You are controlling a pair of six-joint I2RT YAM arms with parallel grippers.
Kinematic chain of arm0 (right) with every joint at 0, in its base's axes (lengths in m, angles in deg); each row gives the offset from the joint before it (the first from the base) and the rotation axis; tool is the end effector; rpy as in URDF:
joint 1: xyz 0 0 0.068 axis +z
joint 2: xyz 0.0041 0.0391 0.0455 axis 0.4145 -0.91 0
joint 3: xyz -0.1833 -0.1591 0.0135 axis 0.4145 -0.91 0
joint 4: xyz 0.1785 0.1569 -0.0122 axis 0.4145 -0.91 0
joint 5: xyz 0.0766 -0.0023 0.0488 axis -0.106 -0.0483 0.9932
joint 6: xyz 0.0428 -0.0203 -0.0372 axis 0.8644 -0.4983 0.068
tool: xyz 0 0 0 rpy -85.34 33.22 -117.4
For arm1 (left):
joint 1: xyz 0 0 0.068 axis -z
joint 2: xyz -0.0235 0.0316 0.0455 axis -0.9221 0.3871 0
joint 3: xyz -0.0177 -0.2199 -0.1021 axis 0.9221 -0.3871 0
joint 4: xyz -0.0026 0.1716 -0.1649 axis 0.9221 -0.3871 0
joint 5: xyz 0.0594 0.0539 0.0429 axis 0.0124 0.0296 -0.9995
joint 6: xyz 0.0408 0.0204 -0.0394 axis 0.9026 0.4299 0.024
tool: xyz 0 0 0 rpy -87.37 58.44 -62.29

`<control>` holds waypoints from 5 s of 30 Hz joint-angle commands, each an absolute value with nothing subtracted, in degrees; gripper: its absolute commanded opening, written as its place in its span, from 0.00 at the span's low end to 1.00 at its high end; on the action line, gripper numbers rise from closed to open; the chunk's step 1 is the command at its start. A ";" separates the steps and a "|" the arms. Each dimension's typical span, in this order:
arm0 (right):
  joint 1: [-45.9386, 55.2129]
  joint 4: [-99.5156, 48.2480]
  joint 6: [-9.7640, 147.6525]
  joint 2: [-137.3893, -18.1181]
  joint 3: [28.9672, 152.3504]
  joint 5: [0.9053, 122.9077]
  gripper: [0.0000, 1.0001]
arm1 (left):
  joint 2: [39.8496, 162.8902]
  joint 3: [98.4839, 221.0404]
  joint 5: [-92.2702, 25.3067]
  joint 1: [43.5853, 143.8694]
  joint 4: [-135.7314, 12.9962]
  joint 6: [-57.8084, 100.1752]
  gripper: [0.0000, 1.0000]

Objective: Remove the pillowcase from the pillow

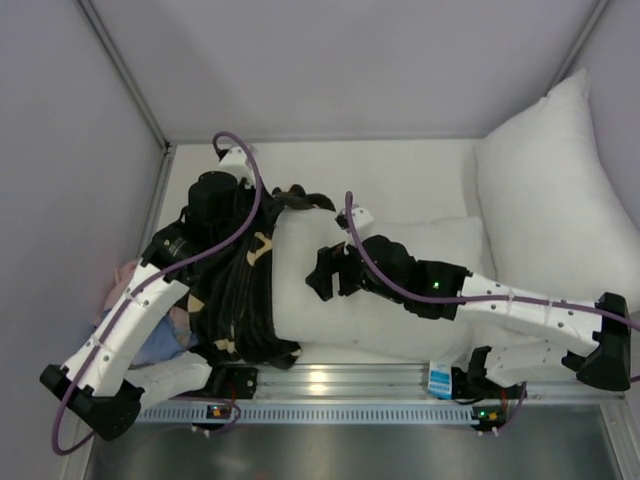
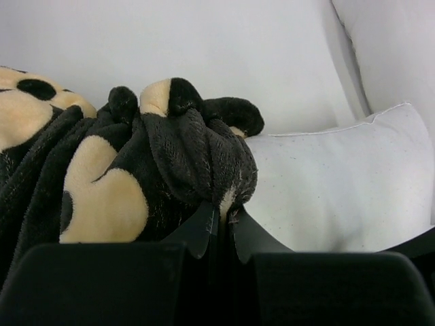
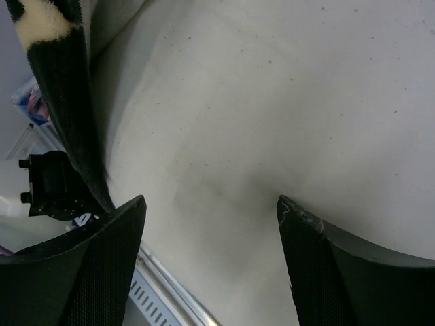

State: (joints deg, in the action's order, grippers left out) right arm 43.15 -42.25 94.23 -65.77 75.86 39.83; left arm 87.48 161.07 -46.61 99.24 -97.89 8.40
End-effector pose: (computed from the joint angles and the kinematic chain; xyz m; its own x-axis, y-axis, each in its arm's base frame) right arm 0.1125 0.2441 0.3087 -0.5690 -0.0305 -0.8218 -0.5993 0.6997 0.3889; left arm 0.1894 -0.1139 0.3774 -0.4855 -0.1811 -0.8553 0.2871 0.8910 -0.3516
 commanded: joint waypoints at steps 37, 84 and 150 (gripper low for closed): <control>30.70 -39.71 70.74 -80.79 85.61 71.50 0.28 | 75.44 159.75 -40.25 99.22 -93.00 2.09 0.00; 37.65 -49.21 82.52 -50.64 65.29 42.32 0.00 | 101.82 163.98 -61.78 69.25 -99.77 9.47 0.00; 26.34 -33.48 88.58 -63.97 68.55 66.31 0.61 | 77.40 152.99 -73.64 92.01 -103.73 0.95 0.99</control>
